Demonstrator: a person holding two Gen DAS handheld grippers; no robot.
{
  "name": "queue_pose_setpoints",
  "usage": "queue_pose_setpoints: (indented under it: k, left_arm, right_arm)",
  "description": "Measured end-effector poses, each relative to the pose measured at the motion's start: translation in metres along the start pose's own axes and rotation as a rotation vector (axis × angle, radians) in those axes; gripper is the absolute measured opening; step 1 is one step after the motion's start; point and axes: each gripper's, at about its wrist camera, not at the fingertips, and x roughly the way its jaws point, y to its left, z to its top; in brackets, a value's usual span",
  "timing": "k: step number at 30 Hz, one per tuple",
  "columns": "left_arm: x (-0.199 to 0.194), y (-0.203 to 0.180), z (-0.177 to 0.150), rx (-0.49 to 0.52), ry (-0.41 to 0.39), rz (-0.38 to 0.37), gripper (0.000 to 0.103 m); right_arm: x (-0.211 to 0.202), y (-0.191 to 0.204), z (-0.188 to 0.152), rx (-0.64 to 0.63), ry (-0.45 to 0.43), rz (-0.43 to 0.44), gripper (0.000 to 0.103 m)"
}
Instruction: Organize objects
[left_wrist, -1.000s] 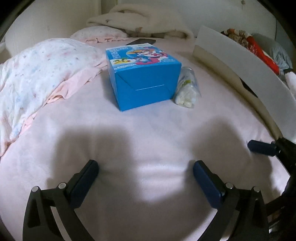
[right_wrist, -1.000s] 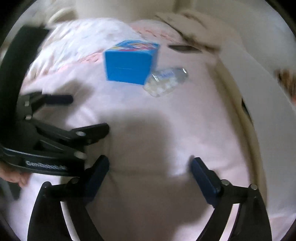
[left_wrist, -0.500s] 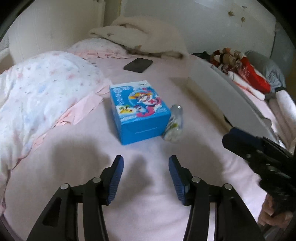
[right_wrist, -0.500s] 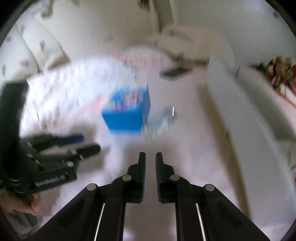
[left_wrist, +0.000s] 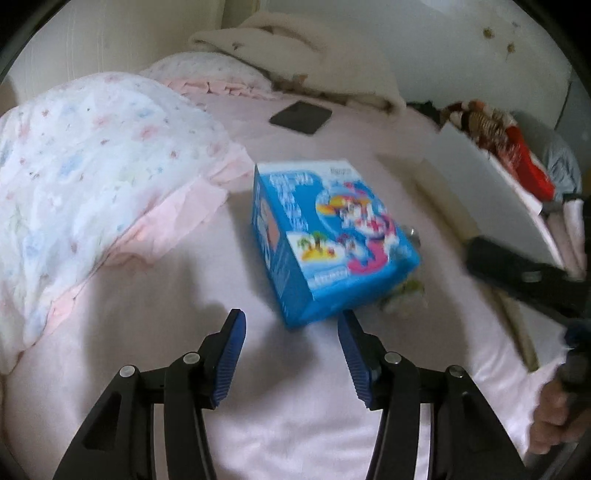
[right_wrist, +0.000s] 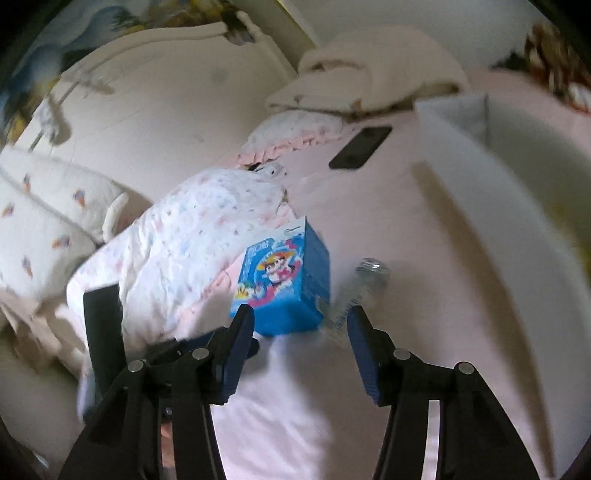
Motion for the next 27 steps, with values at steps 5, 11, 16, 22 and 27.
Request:
queue_pose_setpoints:
  k: [5,11,16,22,27]
  left_arm:
    - [-0.007,-0.015,-0.001,0.083,-0.028,0.009,0.050]
    - [-0.015,-0.034,-0.010,0.179,-0.015,0.017,0.050]
    - [-0.027,-0.039,-0.014,0.189,-0.031,0.016,0.050]
    - [-0.038,-0.050,-0.017,0.206,-0.031,-0.006,0.050]
    - [-0.057,-0.067,-0.022,0.225,-0.056,-0.047,0.051]
  right_arm:
    - [0.142,0.004,0.005,-0.011,0.060,0.007,0.053]
    - [0.278,-0.022,-0.001,0.061,0.143,0.131,0.047]
    - [0.352,-0.056,-0.002,0.132,0.175,0.244,0.033]
    - [0.367,-0.062,-0.012,0.089,0.187,0.223,0.030]
    - [0.358,-0.066,-0.019,0.104,0.150,0.195,0.030]
